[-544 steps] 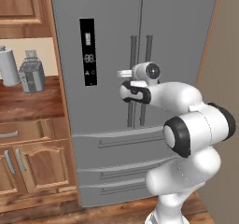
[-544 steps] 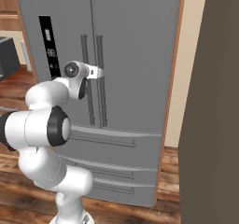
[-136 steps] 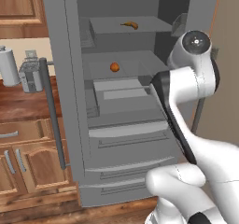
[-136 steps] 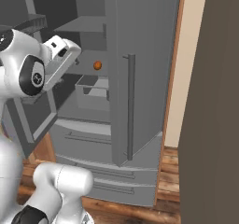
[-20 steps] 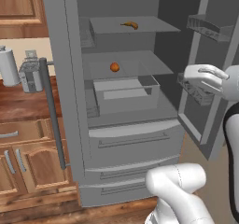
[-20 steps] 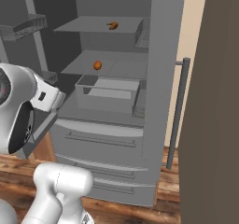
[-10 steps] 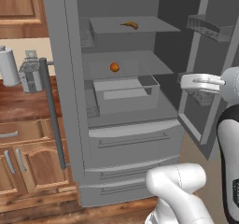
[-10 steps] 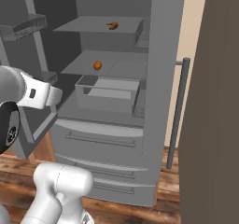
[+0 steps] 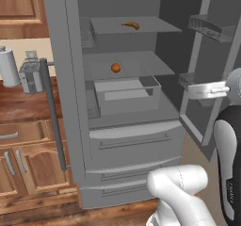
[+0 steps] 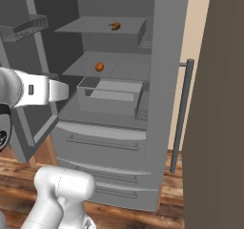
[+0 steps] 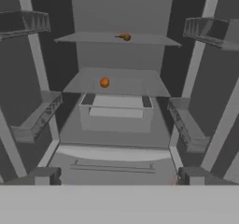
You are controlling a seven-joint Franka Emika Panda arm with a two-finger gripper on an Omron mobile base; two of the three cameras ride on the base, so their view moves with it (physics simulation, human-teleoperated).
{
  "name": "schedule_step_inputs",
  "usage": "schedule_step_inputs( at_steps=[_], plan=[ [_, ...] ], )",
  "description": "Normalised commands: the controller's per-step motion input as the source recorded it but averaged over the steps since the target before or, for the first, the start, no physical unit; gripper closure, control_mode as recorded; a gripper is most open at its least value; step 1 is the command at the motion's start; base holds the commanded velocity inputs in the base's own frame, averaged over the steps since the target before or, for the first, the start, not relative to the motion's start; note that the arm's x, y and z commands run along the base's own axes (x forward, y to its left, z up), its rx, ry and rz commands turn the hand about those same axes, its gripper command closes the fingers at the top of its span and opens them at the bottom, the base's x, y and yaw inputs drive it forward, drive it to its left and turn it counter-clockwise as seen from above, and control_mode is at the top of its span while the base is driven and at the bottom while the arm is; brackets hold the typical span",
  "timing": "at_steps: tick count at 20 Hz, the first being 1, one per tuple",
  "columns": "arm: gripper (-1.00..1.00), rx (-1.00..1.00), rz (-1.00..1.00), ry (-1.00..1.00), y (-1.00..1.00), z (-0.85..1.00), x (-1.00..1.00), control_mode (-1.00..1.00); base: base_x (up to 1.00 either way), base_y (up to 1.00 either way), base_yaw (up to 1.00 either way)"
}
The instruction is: Retrieve the banana and mango from the fridge and place them into the bowl on the dining table.
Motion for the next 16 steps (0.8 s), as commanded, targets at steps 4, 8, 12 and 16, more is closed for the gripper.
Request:
schedule_step_inputs(
  at_steps=[4, 8, 12, 16],
  plan=[
    [-1.00, -0.01, 0.00, -0.02, -0.46, 0.00, -0.18, -1.00, 0.00, 0.00, 0.00],
    [-1.00, 0.00, 0.00, 0.00, 0.00, 0.00, 0.00, 1.00, 0.08, -0.04, 0.00],
    [-1.00, 0.00, 0.00, 0.00, 0.00, 0.00, 0.00, 1.00, 0.56, 0.00, 0.00],
    [-1.00, 0.00, 0.00, 0.00, 0.00, 0.00, 0.00, 1.00, 0.93, 0.00, 0.00]
  ],
)
